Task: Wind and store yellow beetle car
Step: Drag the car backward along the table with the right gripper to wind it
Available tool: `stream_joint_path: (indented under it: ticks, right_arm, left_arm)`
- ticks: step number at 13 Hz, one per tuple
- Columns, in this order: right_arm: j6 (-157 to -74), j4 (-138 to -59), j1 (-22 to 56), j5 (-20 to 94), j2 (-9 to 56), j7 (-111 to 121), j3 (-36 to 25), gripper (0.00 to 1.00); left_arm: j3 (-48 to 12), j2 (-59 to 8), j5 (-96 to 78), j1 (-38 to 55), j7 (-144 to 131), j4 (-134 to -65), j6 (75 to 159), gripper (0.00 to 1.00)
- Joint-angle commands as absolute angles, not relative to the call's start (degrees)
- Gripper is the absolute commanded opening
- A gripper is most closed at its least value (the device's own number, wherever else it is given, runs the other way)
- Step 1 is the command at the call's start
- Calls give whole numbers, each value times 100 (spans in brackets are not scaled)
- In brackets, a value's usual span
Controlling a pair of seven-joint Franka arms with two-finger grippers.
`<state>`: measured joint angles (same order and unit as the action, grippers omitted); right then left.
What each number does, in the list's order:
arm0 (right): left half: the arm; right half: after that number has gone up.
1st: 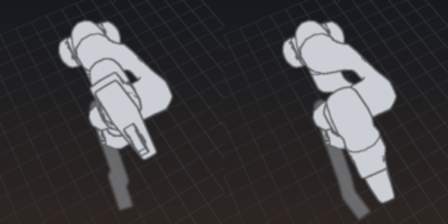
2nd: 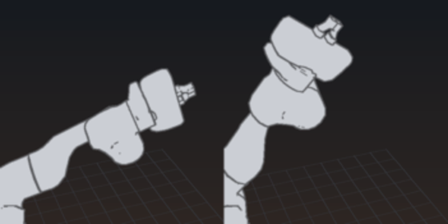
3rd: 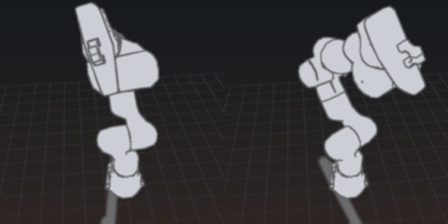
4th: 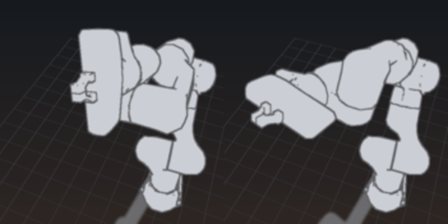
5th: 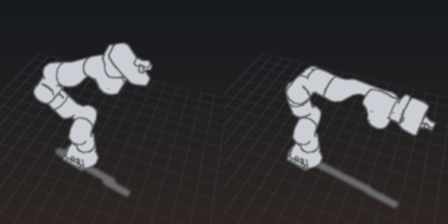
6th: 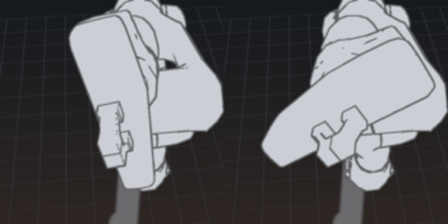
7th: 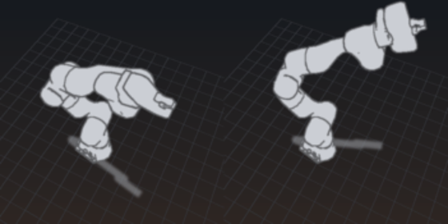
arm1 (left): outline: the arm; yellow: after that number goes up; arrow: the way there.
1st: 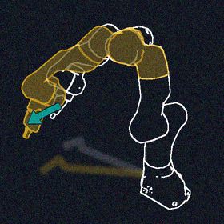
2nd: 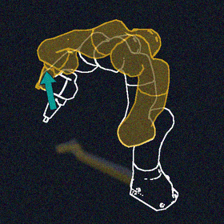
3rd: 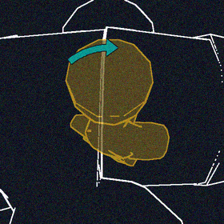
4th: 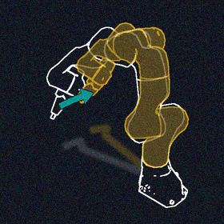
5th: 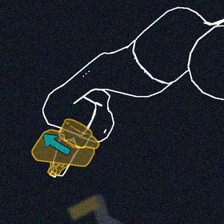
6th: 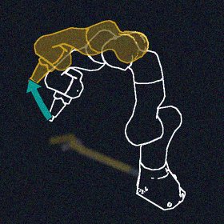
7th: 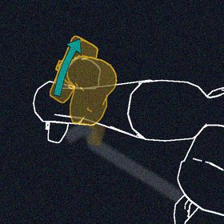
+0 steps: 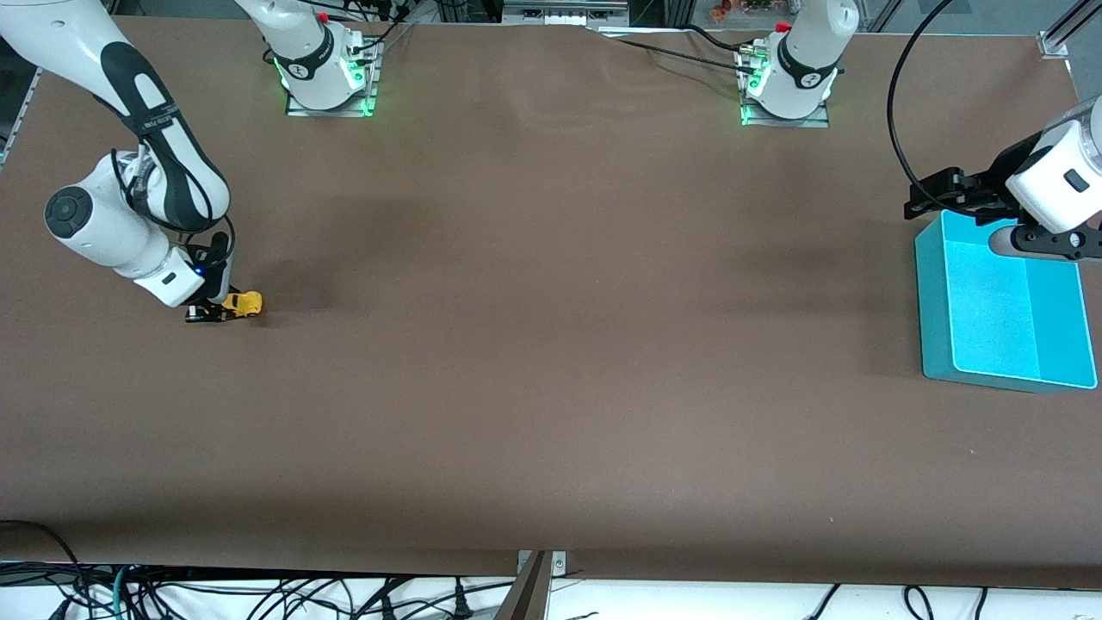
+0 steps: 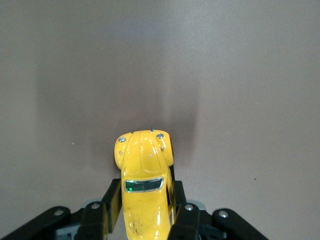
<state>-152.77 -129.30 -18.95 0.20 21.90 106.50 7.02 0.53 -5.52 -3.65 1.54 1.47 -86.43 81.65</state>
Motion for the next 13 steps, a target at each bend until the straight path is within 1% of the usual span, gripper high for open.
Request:
stream_joint_path:
  ticks: [1, 2, 3, 4, 5, 6, 8, 9, 11, 13]
  right_arm:
    - [-15381, -12823, -2083, -18, 2786, 10890, 703, 8]
    - [-15372, -12797, -2083, -18, 2786, 10872, 712, 15]
    - [-15372, -12779, -2083, -18, 2786, 10872, 721, 19]
    - [-15372, -12744, -2083, -18, 2786, 10872, 721, 27]
    - [-15372, -12727, -2083, -18, 2786, 10872, 729, 41]
    - [-15355, -12718, -2083, -18, 2786, 10872, 747, 51]
    - [-15180, -12587, -2083, -9, 2786, 10863, 844, 61]
    - [-15074, -12516, -2083, 0, 2795, 10863, 852, 69]
    - [-14977, -12419, -2083, 9, 2786, 10828, 905, 77]
    - [-14723, -12305, -2074, 9, 2751, 10802, 958, 78]
  left_arm:
    - [26, -598, -325, 123, 290, -8508, 8139, 100]
    - [26, -598, -325, 123, 290, -8508, 8139, 100]
    - [26, -598, -325, 123, 290, -8508, 8139, 100]
    - [26, -598, -325, 123, 290, -8508, 8139, 100]
    - [26, -598, -325, 123, 290, -8508, 8139, 100]
    - [26, -598, -325, 123, 290, -8508, 8139, 100]
    - [26, -598, -325, 123, 290, -8508, 8139, 100]
    - [26, -598, -325, 123, 290, -8508, 8139, 100]
    - [26, -598, -325, 123, 290, -8508, 8139, 100]
    - [26, -598, -325, 123, 290, -8508, 8139, 100]
